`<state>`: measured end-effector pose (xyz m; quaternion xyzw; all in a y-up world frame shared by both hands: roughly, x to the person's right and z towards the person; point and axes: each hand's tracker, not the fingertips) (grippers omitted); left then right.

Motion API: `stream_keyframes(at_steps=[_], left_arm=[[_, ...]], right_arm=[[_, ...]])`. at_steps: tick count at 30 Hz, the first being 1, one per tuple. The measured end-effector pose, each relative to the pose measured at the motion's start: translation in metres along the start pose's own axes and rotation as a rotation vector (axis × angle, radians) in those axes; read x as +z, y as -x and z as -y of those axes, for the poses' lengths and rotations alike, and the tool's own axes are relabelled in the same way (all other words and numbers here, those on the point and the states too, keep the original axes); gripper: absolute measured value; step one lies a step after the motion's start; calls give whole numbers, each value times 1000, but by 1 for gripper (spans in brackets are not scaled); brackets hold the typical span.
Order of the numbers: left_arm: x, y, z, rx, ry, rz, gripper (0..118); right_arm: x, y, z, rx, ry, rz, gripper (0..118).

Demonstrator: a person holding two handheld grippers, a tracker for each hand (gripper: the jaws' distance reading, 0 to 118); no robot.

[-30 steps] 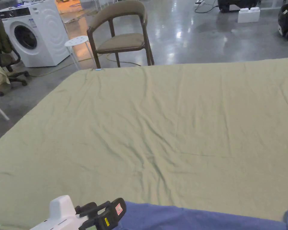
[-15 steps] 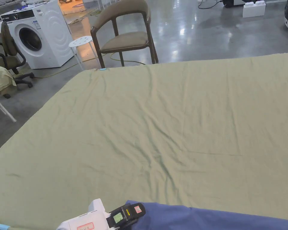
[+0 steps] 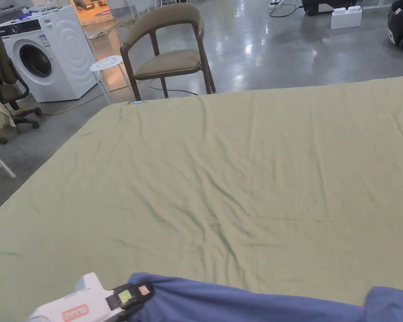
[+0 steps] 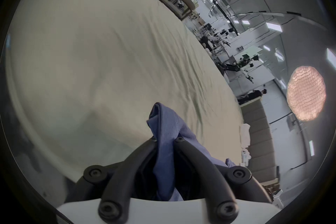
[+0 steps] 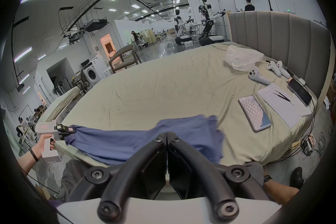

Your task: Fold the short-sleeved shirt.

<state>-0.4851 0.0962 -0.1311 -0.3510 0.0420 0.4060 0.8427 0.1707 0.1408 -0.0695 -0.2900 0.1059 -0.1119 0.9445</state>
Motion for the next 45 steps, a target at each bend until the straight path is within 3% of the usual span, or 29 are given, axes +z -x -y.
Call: stream_keyframes(at_steps=[5, 11, 16, 20, 23, 25, 27, 28, 29, 32, 33, 35, 36, 41, 45], left_arm=[[34, -7, -37, -112, -61, -173, 3], [18, -90, 23, -222, -20, -10, 3], [-43, -140, 83, -180, 141, 141, 3], [-94, -174, 122, -290, 215, 68, 3], [-111, -187, 138, -315, 261, 91, 5], [-114, -189, 142, -313, 270, 158, 17], [-112, -186, 140, -290, 258, 193, 55], [-110, -185, 137, -279, 250, 200, 67], [-104, -183, 134, -269, 226, 213, 67], [-100, -178, 131, -287, 213, 197, 64], [-102, -176, 131, -292, 218, 186, 55], [-108, -170, 136, -296, 274, 223, 11], [-113, -169, 140, -288, 275, 211, 3], [-153, -167, 177, -332, 406, 141, 2], [-149, -167, 175, -351, 378, 150, 3]], right_arm=[[-5, 2, 3, -21, 3, -17, 0], [-8, 2, 7, -21, 15, -34, 0], [0, 5, 1, 8, 4, -27, 0], [6, -2, 3, -12, -1, -4, 0], [10, -8, 6, -32, 1, 15, 0], [10, -10, 8, -42, 6, 26, 0], [9, -12, 11, -48, 18, 31, 0], [8, -12, 11, -50, 22, 33, 0], [8, -12, 12, -51, 25, 32, 0], [8, -10, 11, -60, 29, 23, 0], [7, -10, 11, -62, 31, 20, 0], [6, -8, 12, -61, 35, 18, 0], [5, -8, 13, -60, 37, 18, 0], [7, -5, 14, -56, 44, 14, 0], [7, -6, 15, -48, 53, 17, 0]])
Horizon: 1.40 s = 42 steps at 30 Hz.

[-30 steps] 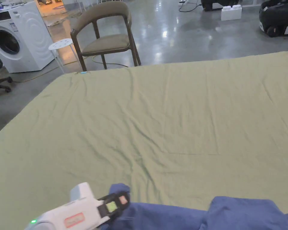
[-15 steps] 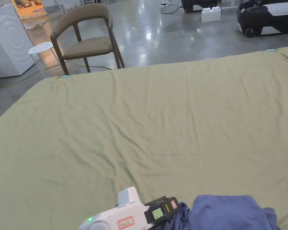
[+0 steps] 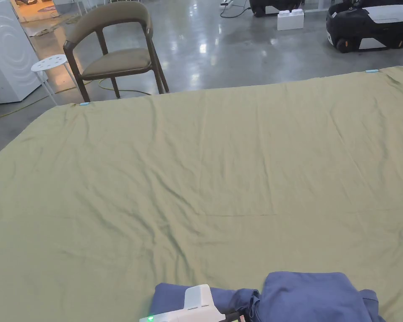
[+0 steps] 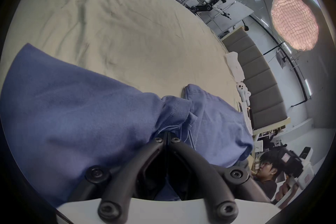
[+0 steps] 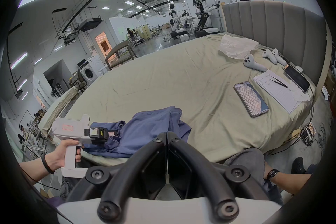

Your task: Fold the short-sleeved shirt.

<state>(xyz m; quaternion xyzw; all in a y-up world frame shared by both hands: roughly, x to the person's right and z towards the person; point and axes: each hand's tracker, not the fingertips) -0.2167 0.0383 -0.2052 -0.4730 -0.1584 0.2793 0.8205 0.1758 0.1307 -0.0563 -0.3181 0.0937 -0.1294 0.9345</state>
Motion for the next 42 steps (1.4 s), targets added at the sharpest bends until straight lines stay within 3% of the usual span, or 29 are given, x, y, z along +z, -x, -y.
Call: stream_keyframes(at_steps=[1, 2, 5, 6, 7, 8, 13, 18, 19, 20, 22, 23, 25, 29, 35, 36, 42], left_arm=[[10, 0, -2, 17, -11, 14, 5], [22, 2, -2, 16, -48, 23, 21], [72, 16, -2, -12, -210, -24, 43], [86, 25, -3, 8, -246, -42, 67], [102, 40, -6, 54, -270, -38, 78], [118, 56, -7, 116, -302, -29, 80], [154, 135, -2, 415, -360, -13, 76], [127, 155, 15, 474, -309, 123, 70], [117, 155, 17, 481, -287, 174, 64], [108, 152, 18, 486, -275, 213, 51], [98, 144, 20, 480, -288, 170, 8], [97, 143, 21, 496, -307, 125, 8], [102, 151, 22, 535, -321, 168, 8], [146, 154, 19, 508, -390, 140, 8], [230, 118, 0, 231, -458, -138, 8], [233, 108, -3, 238, -464, -156, 8], [185, 10, -3, 36, -404, -24, 8]], right_arm=[[-1, 0, 0, 0, 1, 4, 0], [-1, -1, 0, -5, 3, 3, 0], [-3, 0, -1, -9, 2, 1, 0], [-3, 0, -1, -12, 2, -2, 0], [-5, 0, -1, -15, 4, -6, 0], [-6, 0, -1, -15, 7, -12, 0], [-10, 3, 0, 0, 17, -27, 0], [-12, 8, 0, 1, 26, -37, 0], [-12, 9, 0, 6, 28, -37, 0], [-12, 10, -1, 12, 30, -37, 0], [-11, 11, -1, 22, 31, -33, 0], [-10, 11, -1, 26, 32, -29, 0], [-9, 11, -1, 28, 29, -24, 0], [-9, 8, -2, 10, 30, -24, 0], [-22, 6, 1, -21, 40, -62, 0], [-24, 6, 1, -27, 38, -71, 0], [-24, 11, 2, -35, 26, -104, 0]])
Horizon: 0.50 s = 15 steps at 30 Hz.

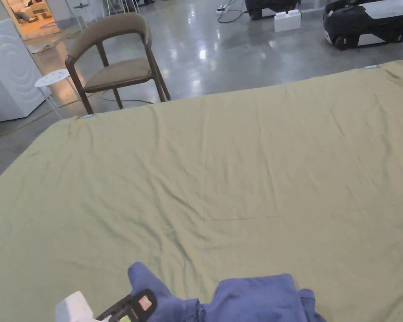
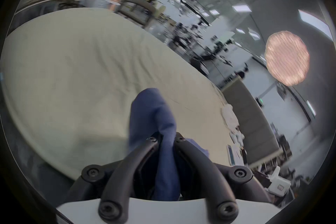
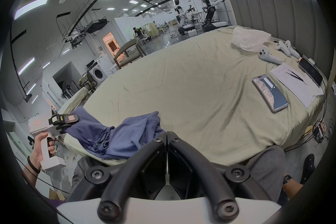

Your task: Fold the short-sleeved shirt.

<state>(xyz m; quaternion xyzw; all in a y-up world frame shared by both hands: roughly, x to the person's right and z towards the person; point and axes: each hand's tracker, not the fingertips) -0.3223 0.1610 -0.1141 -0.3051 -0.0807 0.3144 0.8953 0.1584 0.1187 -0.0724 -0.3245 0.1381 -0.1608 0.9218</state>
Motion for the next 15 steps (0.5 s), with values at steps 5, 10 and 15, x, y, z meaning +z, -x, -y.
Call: stream_keyframes(at_steps=[5, 10, 15], left_arm=[[-82, -71, 44, -106, 176, 67, 8], [-128, -101, 72, -140, 280, 116, 10], [-146, -110, 86, -207, 356, 149, 76]], right_arm=[[12, -7, 3, -16, -25, 38, 0], [26, -24, 12, -64, -36, 98, 0], [29, -37, 21, -90, -16, 138, 0]])
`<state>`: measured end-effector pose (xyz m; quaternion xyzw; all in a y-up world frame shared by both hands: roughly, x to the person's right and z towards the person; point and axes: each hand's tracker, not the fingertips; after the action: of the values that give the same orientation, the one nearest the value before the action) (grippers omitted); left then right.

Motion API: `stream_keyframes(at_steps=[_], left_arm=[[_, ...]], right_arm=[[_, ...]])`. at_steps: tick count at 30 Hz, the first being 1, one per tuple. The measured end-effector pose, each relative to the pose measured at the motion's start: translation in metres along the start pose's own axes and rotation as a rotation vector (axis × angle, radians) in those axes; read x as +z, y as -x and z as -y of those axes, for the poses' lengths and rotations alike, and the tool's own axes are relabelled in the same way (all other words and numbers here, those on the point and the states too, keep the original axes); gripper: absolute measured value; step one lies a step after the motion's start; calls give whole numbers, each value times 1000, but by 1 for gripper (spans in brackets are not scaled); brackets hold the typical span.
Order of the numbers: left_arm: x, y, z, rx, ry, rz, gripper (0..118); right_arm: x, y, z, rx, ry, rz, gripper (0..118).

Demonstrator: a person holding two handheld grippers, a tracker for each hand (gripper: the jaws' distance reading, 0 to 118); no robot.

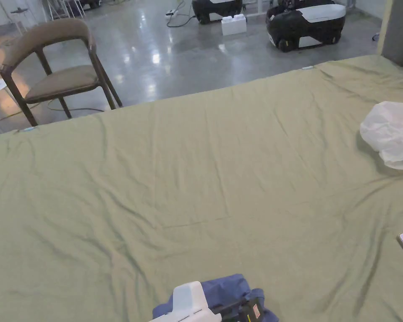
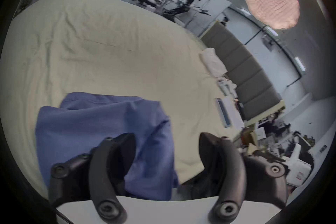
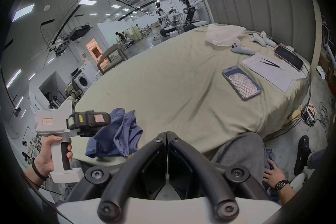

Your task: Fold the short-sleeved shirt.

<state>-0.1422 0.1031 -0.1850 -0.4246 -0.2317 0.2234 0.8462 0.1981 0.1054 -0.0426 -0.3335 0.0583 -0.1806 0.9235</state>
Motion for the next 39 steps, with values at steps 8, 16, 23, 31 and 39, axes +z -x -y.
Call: stream_keyframes(at_steps=[8, 16, 23, 31, 39], left_arm=[[10, 23, 6, 81, -18, 26, 11], [-61, 16, 20, 52, 140, -13, 8], [5, 21, 7, 75, 18, 56, 83], [108, 80, 22, 192, -162, -56, 93], [120, 121, 30, 320, -195, -47, 94]], right_arm=[[-4, -2, 4, -1, 26, -2, 0], [-10, 11, 5, 49, 56, -21, 0], [-44, 43, -1, 171, 133, -154, 0], [-123, 124, -28, 405, 196, -335, 0], [-218, 121, 6, 525, 458, -125, 0]])
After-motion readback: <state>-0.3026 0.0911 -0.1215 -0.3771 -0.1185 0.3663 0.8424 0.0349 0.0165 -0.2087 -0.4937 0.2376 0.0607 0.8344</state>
